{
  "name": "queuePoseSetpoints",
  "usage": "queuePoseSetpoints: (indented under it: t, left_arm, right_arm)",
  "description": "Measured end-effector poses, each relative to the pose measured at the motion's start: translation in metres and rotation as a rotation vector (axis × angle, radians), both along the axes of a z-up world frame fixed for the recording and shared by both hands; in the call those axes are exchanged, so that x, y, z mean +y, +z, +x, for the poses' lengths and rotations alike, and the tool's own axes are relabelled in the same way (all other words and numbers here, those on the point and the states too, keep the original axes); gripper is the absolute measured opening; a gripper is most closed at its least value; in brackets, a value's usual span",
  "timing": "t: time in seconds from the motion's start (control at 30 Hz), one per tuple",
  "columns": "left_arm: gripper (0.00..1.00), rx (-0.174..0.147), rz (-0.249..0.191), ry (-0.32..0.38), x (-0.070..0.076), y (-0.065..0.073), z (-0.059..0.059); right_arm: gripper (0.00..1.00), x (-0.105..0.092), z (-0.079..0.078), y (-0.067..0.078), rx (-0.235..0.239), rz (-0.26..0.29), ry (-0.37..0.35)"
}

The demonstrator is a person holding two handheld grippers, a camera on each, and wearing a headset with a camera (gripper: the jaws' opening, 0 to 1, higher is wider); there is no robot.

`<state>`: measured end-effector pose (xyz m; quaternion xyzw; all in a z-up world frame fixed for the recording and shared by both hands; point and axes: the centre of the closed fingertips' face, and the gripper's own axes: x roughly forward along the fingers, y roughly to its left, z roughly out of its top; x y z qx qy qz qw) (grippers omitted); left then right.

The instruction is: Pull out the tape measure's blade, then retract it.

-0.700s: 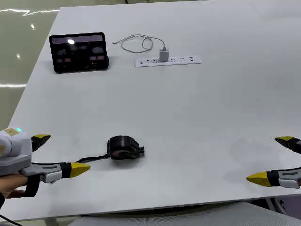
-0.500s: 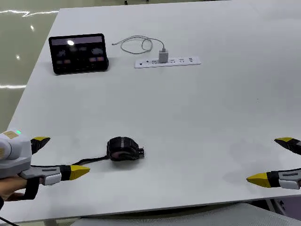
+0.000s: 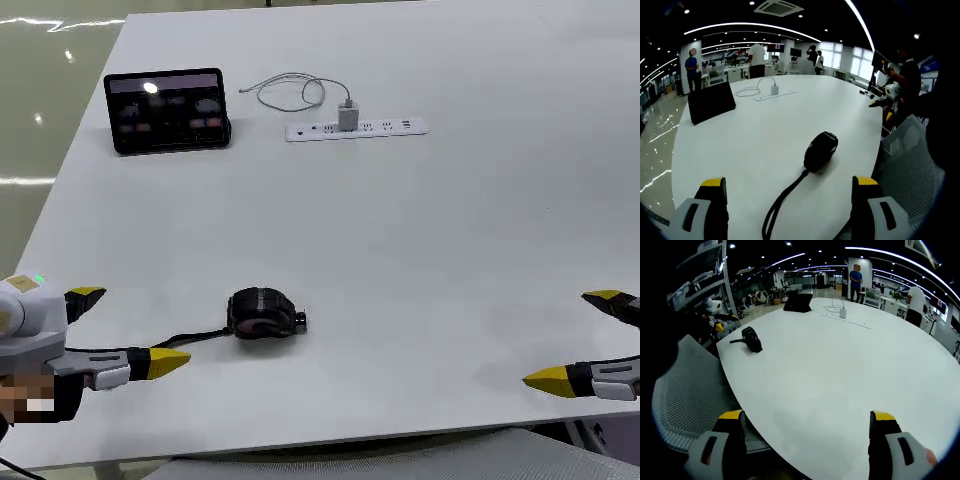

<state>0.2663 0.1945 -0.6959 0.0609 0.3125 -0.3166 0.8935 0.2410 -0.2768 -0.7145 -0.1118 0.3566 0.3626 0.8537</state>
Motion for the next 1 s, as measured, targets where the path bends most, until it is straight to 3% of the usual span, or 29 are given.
queuePoseSetpoints:
  t: [0.2,0.27,0.37,0.43,0.5,0.73,1.0]
  left_arm:
    - [1.0,0.007,-0.018,-0.006,-0.003,0.003,0.003]
    - [1.0,0.04,-0.016,-0.003,-0.003,-0.001,0.002]
    - [1.0,0.006,-0.025,-0.008,-0.004,0.002,0.005]
    - [1.0,0.011,-0.026,-0.016,-0.006,0.002,0.005]
    - [1.0,-0.006,-0.011,-0.036,-0.008,0.001,0.006]
    - [1.0,-0.005,-0.001,-0.064,-0.018,0.001,0.016]
    - [1.0,-0.001,0.046,-0.164,-0.041,0.001,0.03]
  right_arm:
    - [1.0,0.0,0.001,0.002,-0.009,-0.002,0.001]
    - [1.0,0.0,0.002,0.002,-0.011,-0.002,0.002]
    - [0.99,0.002,0.001,0.001,0.002,0.005,0.004]
    - [0.99,0.001,0.003,0.001,0.003,0.001,0.007]
    - [0.99,0.002,0.005,0.001,-0.001,0.0,0.006]
    - [1.0,0.008,0.018,0.004,-0.024,0.002,0.023]
    - [1.0,0.024,0.035,0.006,-0.056,0.019,0.058]
